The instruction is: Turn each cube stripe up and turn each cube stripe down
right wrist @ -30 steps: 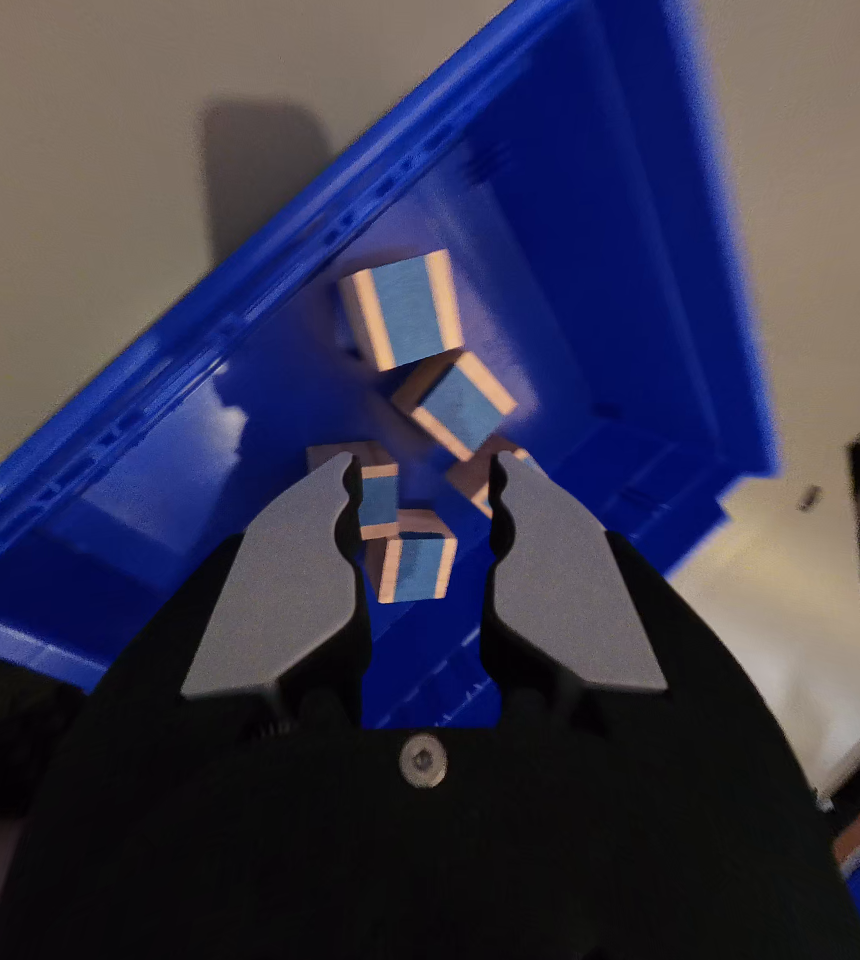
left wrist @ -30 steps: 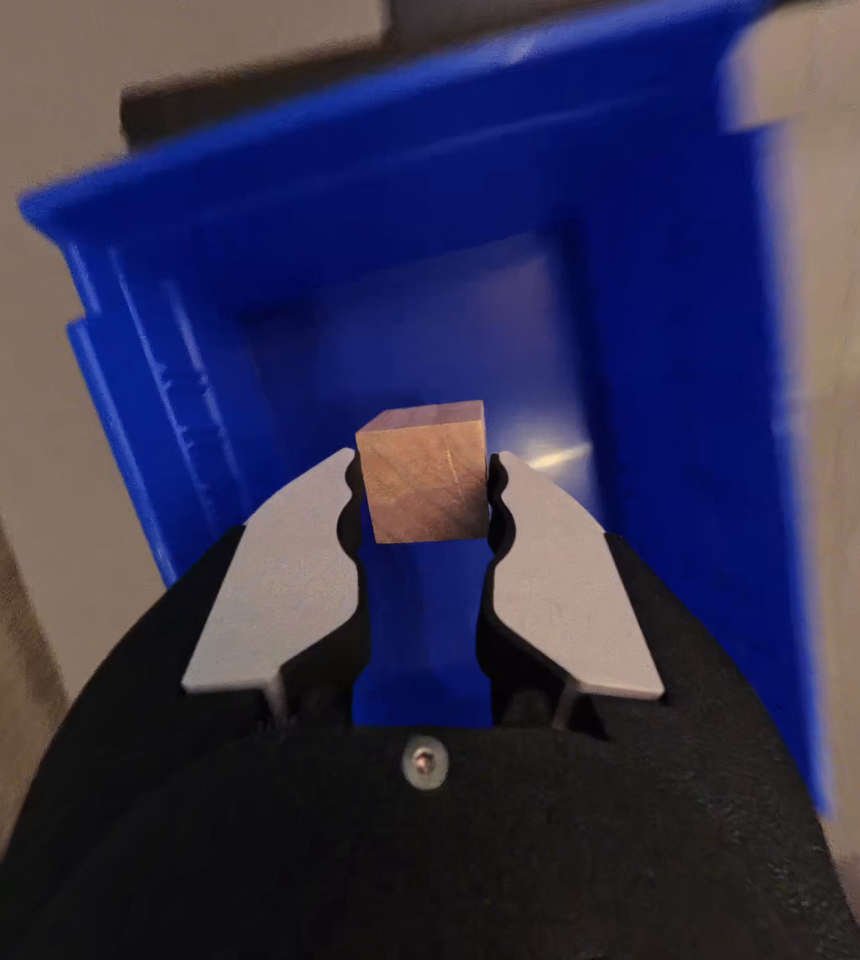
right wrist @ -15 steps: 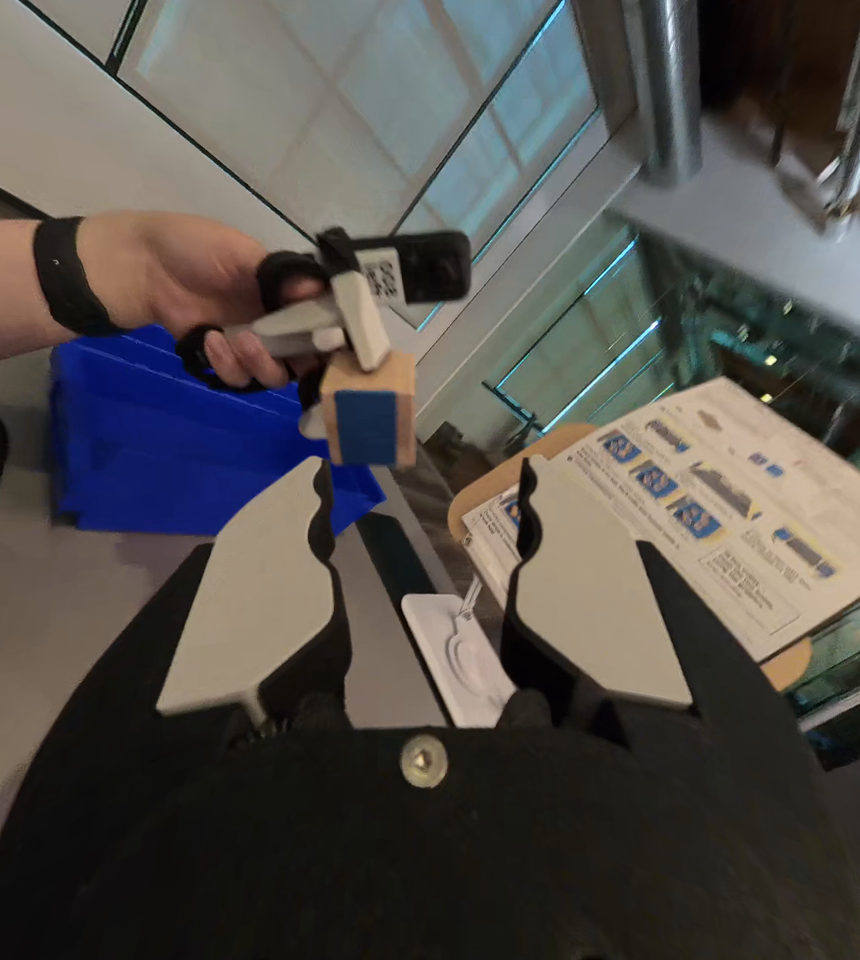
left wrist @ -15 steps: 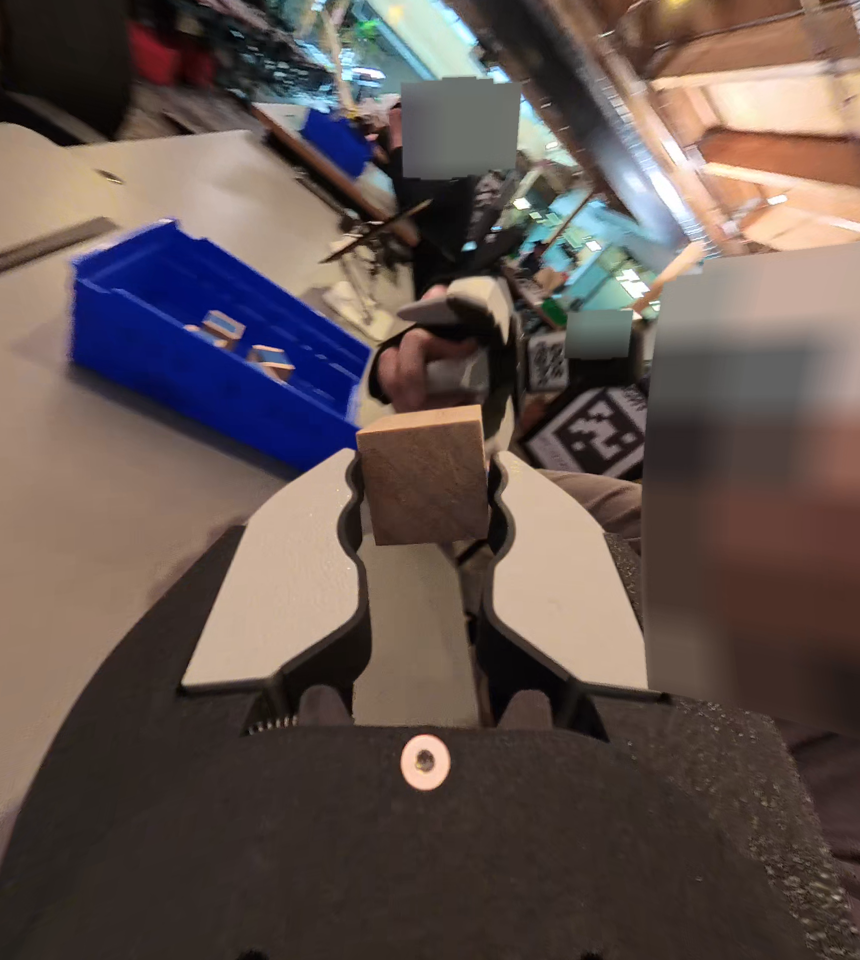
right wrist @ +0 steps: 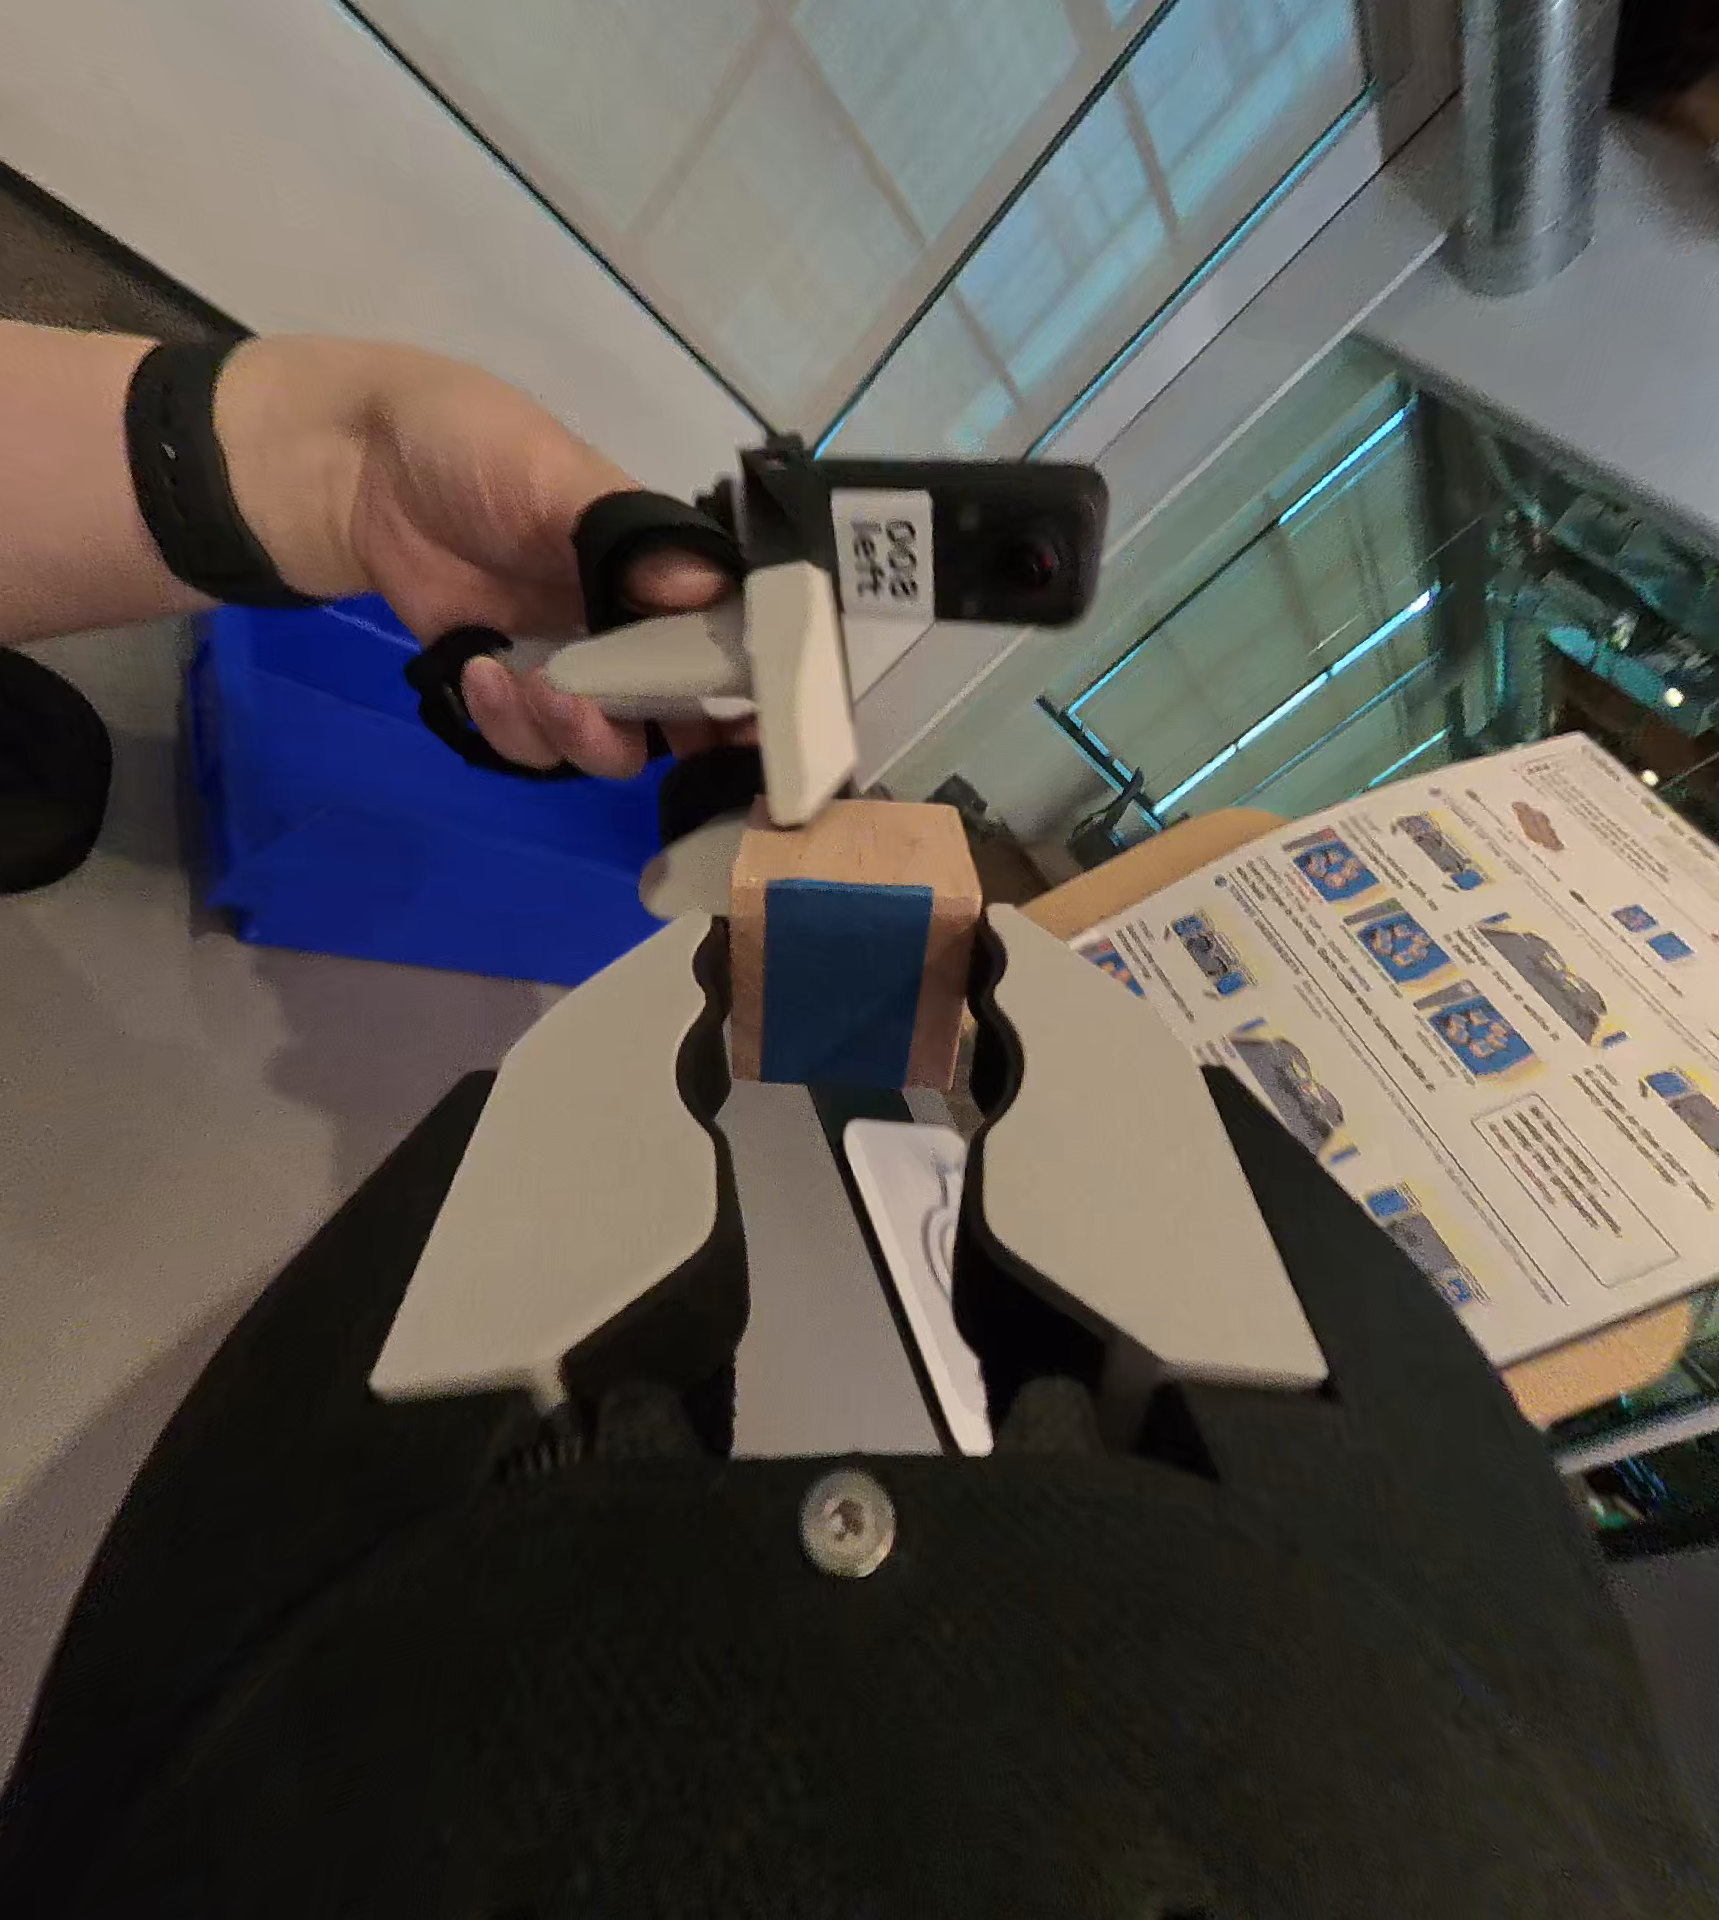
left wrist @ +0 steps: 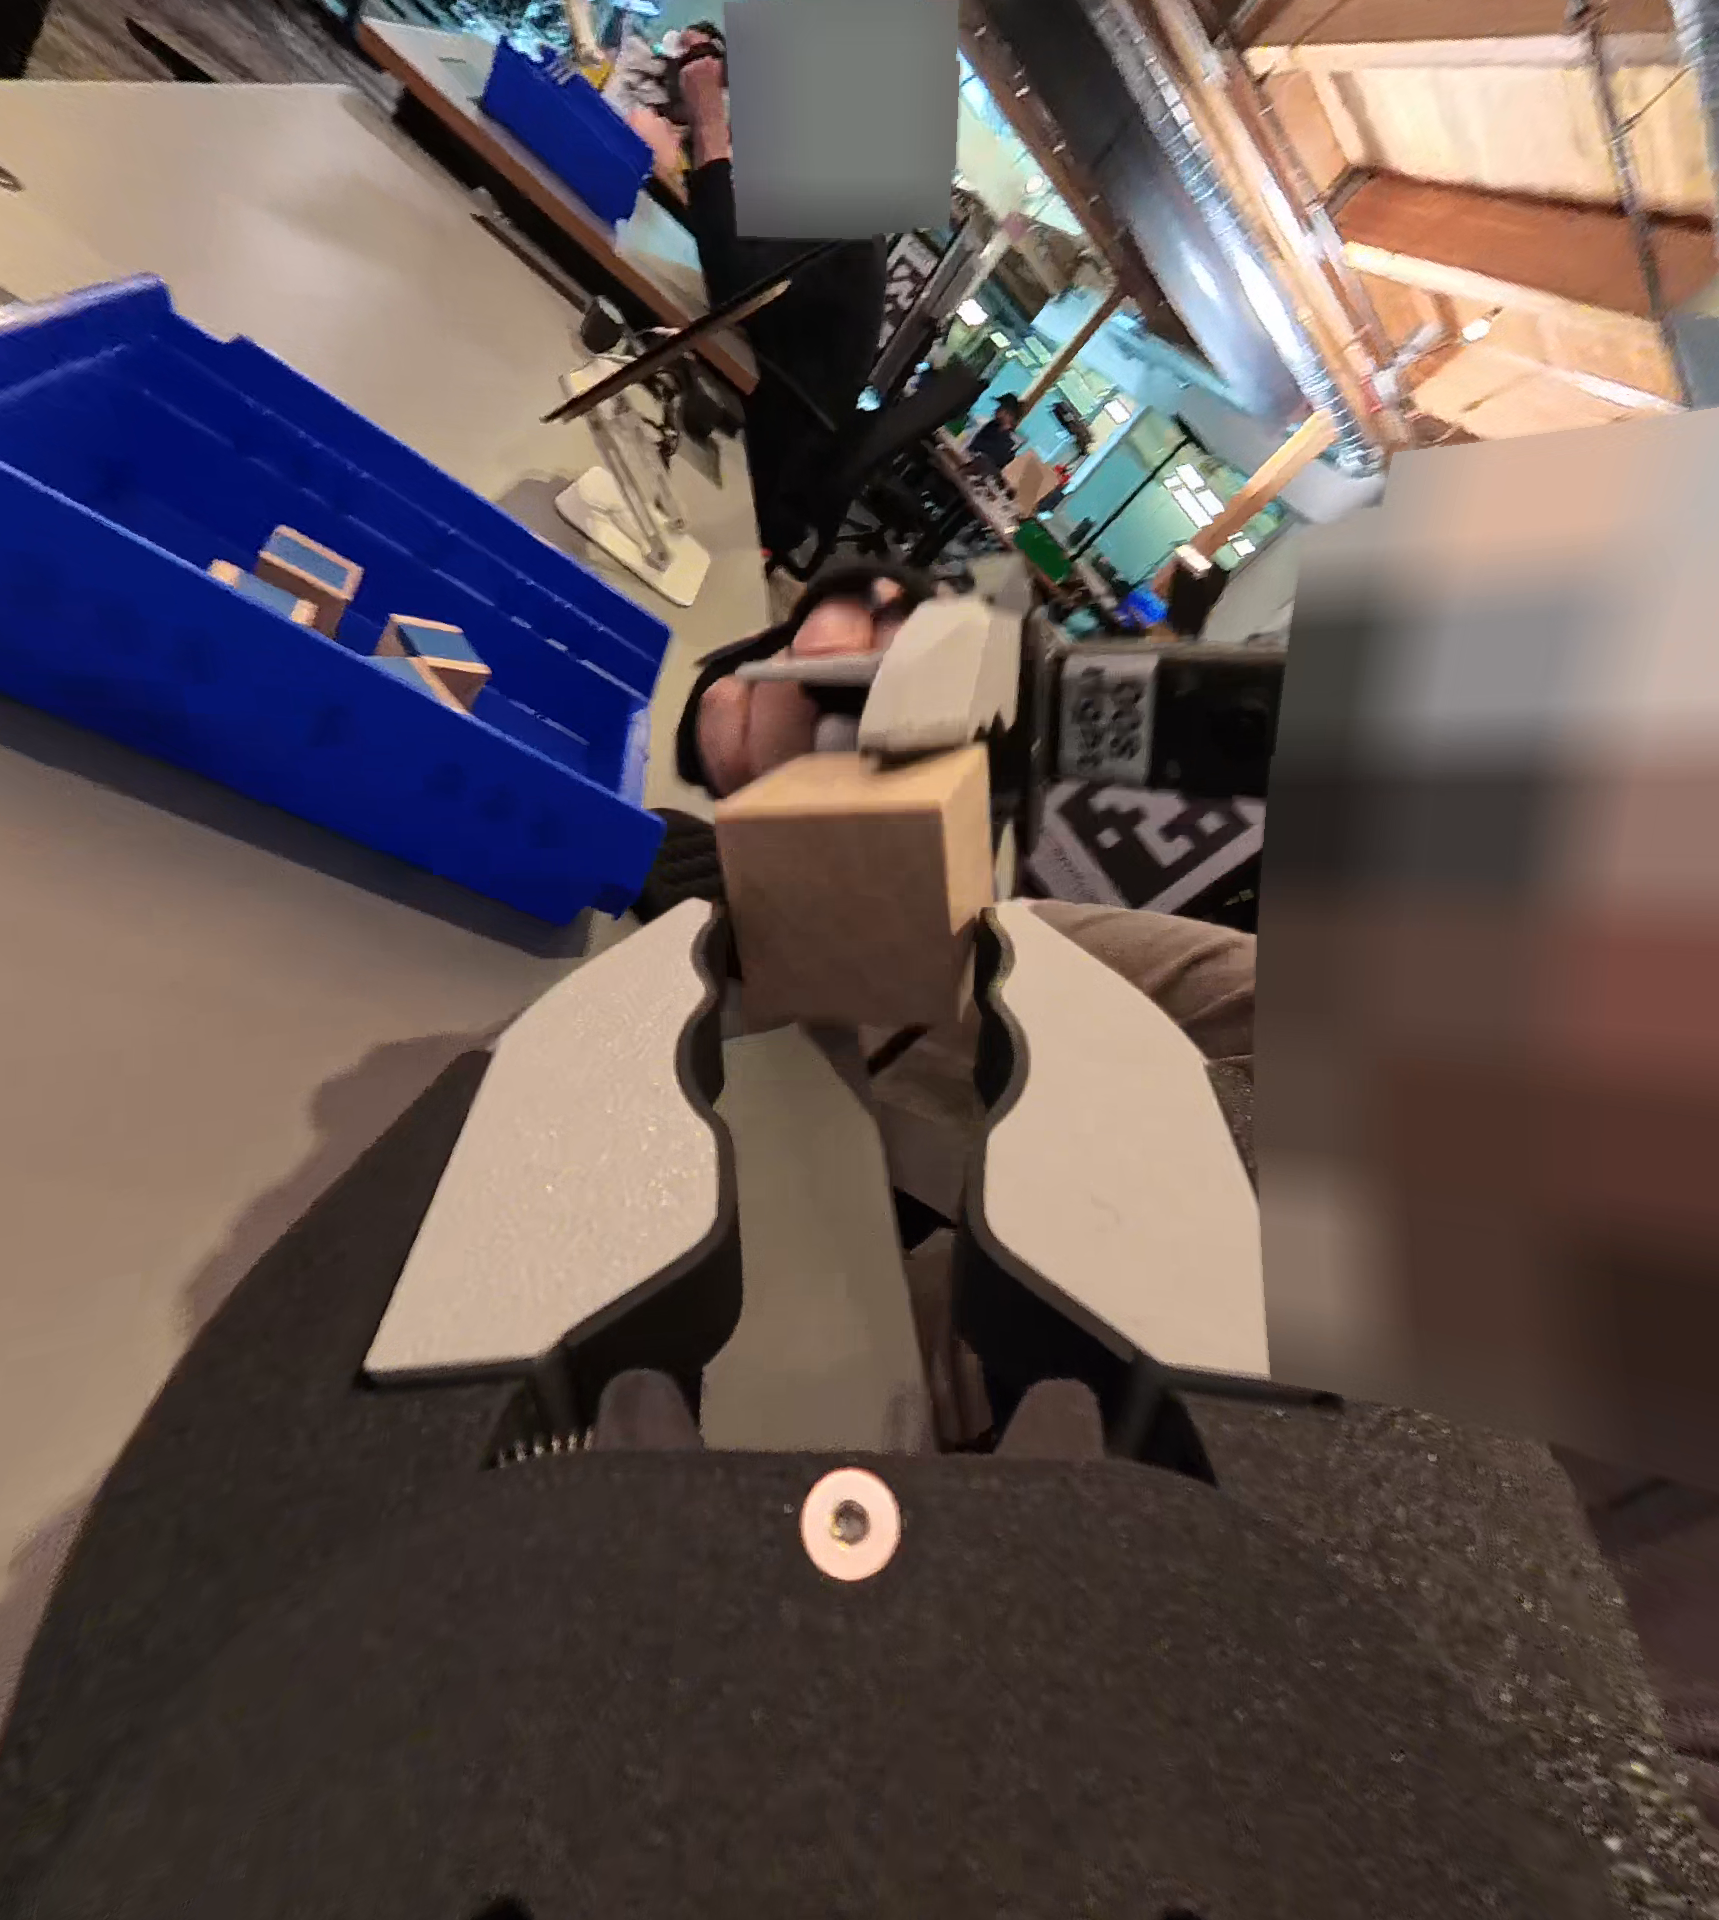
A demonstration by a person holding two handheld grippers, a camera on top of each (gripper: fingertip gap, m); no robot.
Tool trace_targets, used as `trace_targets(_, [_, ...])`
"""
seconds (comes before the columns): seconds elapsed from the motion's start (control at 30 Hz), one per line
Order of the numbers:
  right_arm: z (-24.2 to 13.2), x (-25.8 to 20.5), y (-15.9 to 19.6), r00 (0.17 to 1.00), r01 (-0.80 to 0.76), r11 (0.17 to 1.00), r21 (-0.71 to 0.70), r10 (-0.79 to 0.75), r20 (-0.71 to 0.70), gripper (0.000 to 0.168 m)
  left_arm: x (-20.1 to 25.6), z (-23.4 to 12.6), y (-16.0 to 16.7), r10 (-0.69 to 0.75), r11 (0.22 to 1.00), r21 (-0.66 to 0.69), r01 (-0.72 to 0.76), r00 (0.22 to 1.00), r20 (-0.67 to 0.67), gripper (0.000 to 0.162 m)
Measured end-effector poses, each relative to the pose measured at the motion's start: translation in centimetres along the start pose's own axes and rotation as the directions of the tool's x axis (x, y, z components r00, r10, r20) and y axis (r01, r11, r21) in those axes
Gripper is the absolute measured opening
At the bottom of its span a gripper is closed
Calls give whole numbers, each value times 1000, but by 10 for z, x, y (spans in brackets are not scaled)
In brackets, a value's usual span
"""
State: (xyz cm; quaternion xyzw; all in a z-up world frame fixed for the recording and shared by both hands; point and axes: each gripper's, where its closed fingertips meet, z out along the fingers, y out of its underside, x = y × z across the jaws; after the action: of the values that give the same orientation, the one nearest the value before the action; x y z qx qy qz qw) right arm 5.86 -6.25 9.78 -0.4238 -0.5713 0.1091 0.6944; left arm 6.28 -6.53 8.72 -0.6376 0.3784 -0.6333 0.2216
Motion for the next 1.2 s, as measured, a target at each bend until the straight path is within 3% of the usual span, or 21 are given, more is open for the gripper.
trace_targets(0.03, [-7, 10, 2, 1000, -5, 999, -34, 5, 4, 45, -3, -3, -1, 36, 999, -4, -36, 998, 44, 46])
trace_targets(0.13, [-50, 52, 37, 988, -135, 952, -273, 151, 37, 45, -20, -19, -5, 145, 989, -32, -142, 956, 255, 46])
trace_targets(0.2, [-97, 49, 78, 900, -294, 833, -468, 406, 158, 45, -23, -28, -8, 218, 976, -61, -210, 914, 341, 47])
trace_targets(0.23, [-118, 50, 101, 873, -312, 783, -538, 460, 163, 45, -19, -30, -9, 248, 969, -70, -239, 903, 352, 47])
trace_targets(0.3, [-153, 58, 156, 895, -258, 694, -673, 433, 103, 45, -12, -31, -10, 291, 957, -85, -279, 887, 358, 47])
trace_targets(0.4, [-189, 51, 225, 853, -268, 473, -840, 522, 22, 45, -7, -31, -8, 335, 942, -117, -314, 868, 367, 47])
trace_targets(0.47, [-186, 48, 251, 830, -280, 445, -851, 558, 19, 45, -7, -31, -7, 345, 938, -130, -320, 857, 383, 47])
trace_targets(0.57, [-173, 31, 268, 734, -342, 433, -834, 677, 51, 45, -10, -29, -4, 337, 942, -144, -304, 857, 390, 47])
trace_targets(0.63, [-180, 22, 287, 726, -300, 362, -883, 687, 35, 45, -13, -28, -3, 327, 945, -149, -292, 861, 389, 47])
trace_targets(0.93, [-176, -17, 317, 686, -145, 221, -964, 725, 63, 45, -17, -40, -15, 358, 932, -122, -341, 816, 453, 38])
trace_targets(1.2, [-177, -13, 313, 682, -166, 212, -963, 730, 43, 51, 3, -83, -40, 382, 893, 11, -450, 770, 511, 47])
